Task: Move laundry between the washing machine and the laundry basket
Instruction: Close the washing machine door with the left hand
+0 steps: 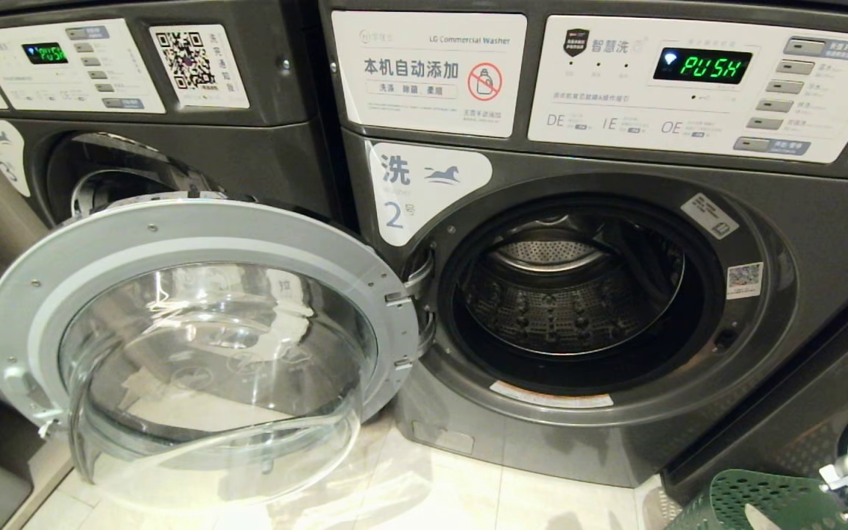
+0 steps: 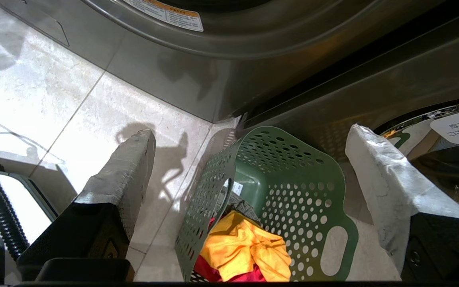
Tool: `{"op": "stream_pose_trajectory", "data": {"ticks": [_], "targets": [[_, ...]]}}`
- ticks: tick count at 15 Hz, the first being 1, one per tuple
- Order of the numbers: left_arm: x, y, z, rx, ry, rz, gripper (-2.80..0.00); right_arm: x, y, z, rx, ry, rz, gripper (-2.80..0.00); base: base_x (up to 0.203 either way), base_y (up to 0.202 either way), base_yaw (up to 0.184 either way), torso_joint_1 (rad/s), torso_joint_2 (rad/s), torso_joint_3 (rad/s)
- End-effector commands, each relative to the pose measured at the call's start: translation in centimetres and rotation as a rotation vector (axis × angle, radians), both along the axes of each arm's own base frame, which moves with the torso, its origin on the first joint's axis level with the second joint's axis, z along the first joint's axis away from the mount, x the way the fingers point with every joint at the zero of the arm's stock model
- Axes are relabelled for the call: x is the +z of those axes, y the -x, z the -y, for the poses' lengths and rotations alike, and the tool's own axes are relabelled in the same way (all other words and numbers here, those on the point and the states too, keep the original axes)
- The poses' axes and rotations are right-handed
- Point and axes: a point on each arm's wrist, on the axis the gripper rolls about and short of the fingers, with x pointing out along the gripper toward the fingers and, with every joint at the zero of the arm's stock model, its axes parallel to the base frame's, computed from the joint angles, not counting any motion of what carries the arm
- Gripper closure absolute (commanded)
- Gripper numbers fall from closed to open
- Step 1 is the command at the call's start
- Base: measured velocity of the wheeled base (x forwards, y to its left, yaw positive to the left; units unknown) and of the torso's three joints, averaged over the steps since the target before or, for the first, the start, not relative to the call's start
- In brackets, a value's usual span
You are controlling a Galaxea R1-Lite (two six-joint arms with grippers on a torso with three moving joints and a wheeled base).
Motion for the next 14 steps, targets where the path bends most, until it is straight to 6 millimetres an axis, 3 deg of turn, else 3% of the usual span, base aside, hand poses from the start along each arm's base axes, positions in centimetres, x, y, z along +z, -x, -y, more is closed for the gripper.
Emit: {"op": "stream_pose_trajectory", "data": {"ticks": [1, 5, 14], "targets": [[0.01, 0.00, 0.00, 0.002, 0.000, 0.001, 0.00, 0.05, 0.00, 0.00, 0.001, 0.004, 0.004, -2.80, 0.000, 0.000, 0.000, 0.000, 0.00, 0.000], [0.02, 0.00, 0.00, 0.002, -0.001, 0.002, 0.00, -0.22, 0.15, 0.06, 0.004, 0.009, -0.006, -2.80, -0.023, 0.000, 0.001, 0.003, 0.00, 0.002], [0.01, 0.00, 0.00, 0.002, -0.001, 0.001, 0.00, 0.10, -0.06, -0.06, 0.017, -0.002, 0.002, -2.80, -0.178, 0.000, 0.001, 0.001, 0.00, 0.002]]}}
